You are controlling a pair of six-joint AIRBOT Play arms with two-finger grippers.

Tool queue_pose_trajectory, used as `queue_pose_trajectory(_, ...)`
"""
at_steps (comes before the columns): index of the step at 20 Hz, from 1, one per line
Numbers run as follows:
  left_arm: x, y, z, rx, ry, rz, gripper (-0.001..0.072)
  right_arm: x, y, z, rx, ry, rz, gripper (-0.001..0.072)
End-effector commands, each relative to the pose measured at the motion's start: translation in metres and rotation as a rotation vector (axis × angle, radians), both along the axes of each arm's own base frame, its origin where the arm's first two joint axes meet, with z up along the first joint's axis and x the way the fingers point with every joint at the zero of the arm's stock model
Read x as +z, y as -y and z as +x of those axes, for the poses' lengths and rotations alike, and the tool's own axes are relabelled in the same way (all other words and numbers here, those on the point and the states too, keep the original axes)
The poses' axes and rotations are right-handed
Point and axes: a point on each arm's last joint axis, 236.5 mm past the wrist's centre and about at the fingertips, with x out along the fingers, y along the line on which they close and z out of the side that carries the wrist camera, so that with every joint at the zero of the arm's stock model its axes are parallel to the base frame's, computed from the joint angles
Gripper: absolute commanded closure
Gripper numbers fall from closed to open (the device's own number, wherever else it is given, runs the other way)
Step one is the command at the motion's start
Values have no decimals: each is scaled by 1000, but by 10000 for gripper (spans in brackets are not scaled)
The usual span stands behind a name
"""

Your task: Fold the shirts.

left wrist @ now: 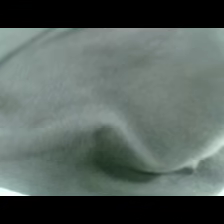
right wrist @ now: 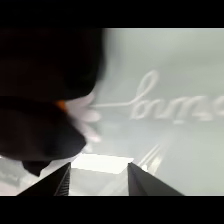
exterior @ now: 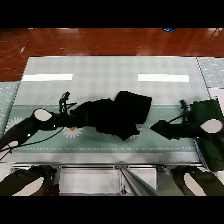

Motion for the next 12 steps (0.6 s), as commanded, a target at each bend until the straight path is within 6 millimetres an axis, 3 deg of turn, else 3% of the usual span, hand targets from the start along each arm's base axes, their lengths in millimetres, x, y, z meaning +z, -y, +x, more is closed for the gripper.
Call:
queue_pose_trajectory(1,13,-3,10,-19,17,-25,687,-16,-39,4,11,-11,42,302)
queue_pose_trajectory(6,13,-2,7,-27,7,-30,687,-30,-46,50,-24,14,-1,302)
queue_pose_trajectory(12,13,-3,9,-22,12,-27,687,-43,-96,21,165,-100,41,303)
